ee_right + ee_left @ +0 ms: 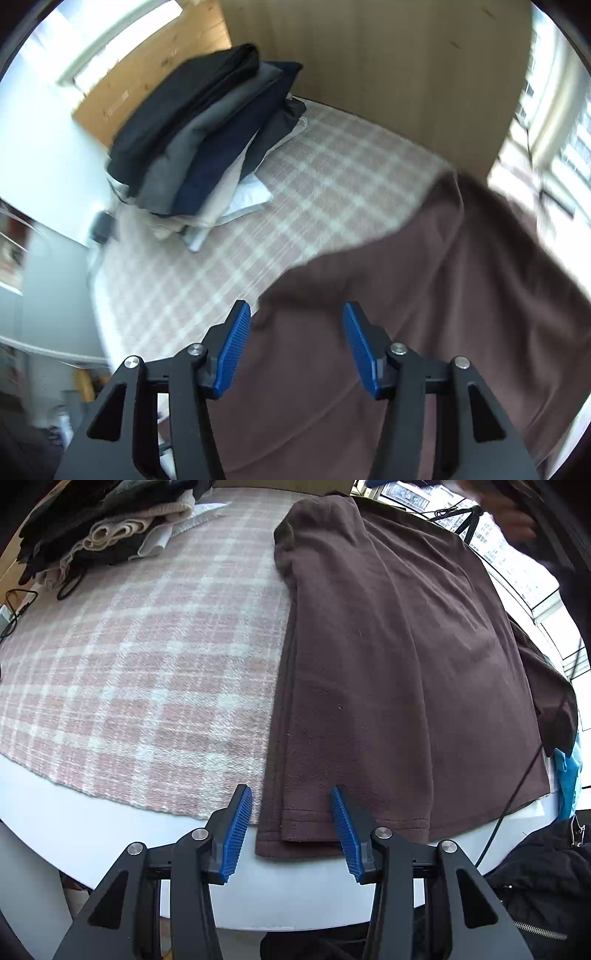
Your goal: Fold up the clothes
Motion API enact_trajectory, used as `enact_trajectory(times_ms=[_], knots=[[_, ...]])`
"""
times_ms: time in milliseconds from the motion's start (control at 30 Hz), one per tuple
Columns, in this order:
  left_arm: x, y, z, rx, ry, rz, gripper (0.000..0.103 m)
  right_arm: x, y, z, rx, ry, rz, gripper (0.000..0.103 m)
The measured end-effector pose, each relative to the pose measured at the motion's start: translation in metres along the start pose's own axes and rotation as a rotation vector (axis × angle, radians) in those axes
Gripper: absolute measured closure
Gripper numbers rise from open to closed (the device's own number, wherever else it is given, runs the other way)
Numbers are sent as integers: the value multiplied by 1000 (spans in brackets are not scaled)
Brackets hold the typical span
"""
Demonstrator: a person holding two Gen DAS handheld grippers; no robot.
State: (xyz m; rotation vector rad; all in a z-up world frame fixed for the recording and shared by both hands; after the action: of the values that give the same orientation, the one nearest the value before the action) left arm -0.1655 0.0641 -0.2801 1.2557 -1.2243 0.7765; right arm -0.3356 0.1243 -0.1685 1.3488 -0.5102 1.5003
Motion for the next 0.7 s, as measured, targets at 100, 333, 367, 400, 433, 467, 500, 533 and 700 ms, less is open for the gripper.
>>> enact_trajectory(times_ms=[100, 333, 367, 400, 433, 467, 500, 533, 700], knots=[[-1, 3, -2, -15, 13, -6, 59, -23, 9, 2, 12, -44, 95, 51], [1, 6, -4, -40, 13, -37, 66, -36, 12, -19, -309, -26, 195, 51], [1, 6, -5, -50, 11, -39, 71, -39, 14, -21, -348, -35, 197, 51], [1, 6, -5, -58, 10, -42, 72, -44, 16, -22, -397, -34, 201, 51], [2, 4, -6, -65, 11, -46, 73, -48, 18, -23, -440, -30, 207, 51], [3, -1, -8, -72, 13, -51, 75, -52, 19, -24, -473, -23, 217, 51], [3, -2, -8, -81, 16, -57, 76, -57, 19, -25, -494, -27, 228, 51], [3, -3, -9, -87, 18, -62, 78, -63, 18, -27, -499, -50, 242, 51], [7, -13, -5, -111, 15, -88, 85, -85, 3, -31, -493, -107, 297, 51]])
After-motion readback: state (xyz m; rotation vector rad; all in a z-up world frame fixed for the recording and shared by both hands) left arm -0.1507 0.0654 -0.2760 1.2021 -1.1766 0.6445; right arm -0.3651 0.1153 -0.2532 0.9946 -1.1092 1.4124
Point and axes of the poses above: each gripper's, at about its wrist camera, not at the fingertips, and x roughly against the way its jaws point, z to its left, y to its top, the point moved 8 cm from there along -x, roughly the way its jaws point, and after that the axes turned 13 degrees about -x, right-handed, at the moved point
